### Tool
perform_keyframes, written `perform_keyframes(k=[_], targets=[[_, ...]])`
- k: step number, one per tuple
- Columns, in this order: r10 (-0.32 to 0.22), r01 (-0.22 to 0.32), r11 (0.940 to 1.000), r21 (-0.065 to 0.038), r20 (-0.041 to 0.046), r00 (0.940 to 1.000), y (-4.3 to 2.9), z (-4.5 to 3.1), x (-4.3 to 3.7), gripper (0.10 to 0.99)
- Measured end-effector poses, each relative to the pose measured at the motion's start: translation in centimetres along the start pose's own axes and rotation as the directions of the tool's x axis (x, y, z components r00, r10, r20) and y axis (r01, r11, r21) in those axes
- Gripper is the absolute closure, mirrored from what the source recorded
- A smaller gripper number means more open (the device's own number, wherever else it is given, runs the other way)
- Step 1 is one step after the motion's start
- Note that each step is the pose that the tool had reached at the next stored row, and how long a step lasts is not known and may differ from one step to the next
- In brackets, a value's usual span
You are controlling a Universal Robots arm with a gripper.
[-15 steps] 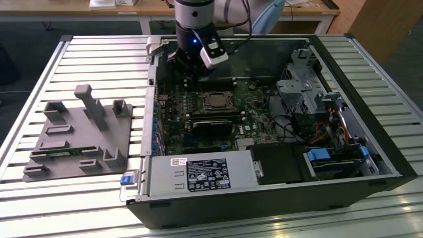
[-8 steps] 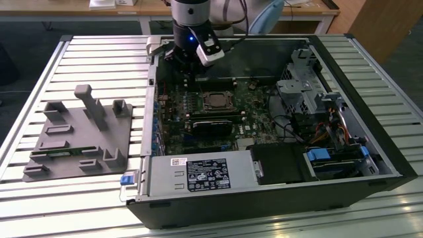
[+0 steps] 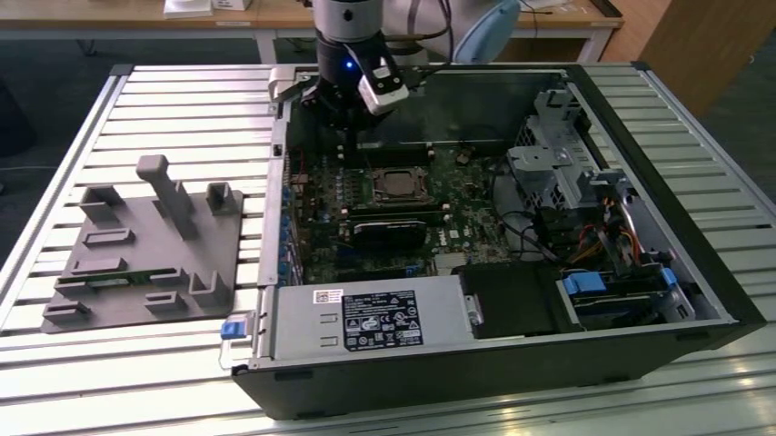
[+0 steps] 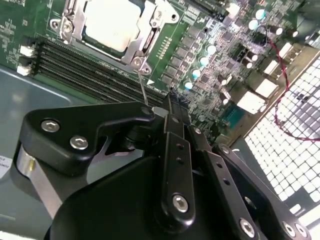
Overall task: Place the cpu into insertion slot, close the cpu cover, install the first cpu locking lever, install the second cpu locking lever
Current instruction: 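Install the first cpu locking lever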
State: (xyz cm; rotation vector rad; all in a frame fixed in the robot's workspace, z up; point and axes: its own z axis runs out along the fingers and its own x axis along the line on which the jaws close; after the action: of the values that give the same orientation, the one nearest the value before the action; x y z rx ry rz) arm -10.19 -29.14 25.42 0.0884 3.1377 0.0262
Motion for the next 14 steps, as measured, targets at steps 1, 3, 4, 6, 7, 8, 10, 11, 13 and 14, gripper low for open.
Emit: perform_keyframes(k=[1, 3, 4, 6, 7, 8, 10, 11, 13, 14], targets=[[0.0, 0.0, 1.0, 0.0, 0.0, 1.0, 0.08, 0.0, -0.06, 0.98], [-0.001, 0.001, 1.0, 0.0, 0.0, 1.0, 0.2, 0.01, -0.27, 0.98], [-0.002, 0.002, 1.0, 0.0, -0.0001, 1.0, 0.23, 0.01, -0.49, 0.98], [-0.002, 0.002, 1.0, 0.0, -0.0008, 1.0, 0.27, 0.01, -1.11, 0.98], [-0.002, 0.002, 1.0, 0.0, -0.0014, 1.0, 0.29, 0.01, -1.5, 0.98], [-0.002, 0.002, 1.0, 0.0, -0.0023, 1.0, 0.32, 0.01, -1.9, 0.98], [-0.002, 0.002, 1.0, 0.0, -0.0038, 1.0, 0.37, 0.02, -2.84, 0.98], [-0.002, 0.002, 1.0, 0.0, -0.0047, 1.0, 0.4, 0.02, -3.28, 0.98], [-0.002, 0.002, 1.0, 0.0, -0.0066, 1.0, 0.45, 0.03, -4.18, 0.98], [-0.002, 0.002, 1.0, 0.0, -0.0073, 1.0, 0.47, 0.04, -4.51, 0.98]])
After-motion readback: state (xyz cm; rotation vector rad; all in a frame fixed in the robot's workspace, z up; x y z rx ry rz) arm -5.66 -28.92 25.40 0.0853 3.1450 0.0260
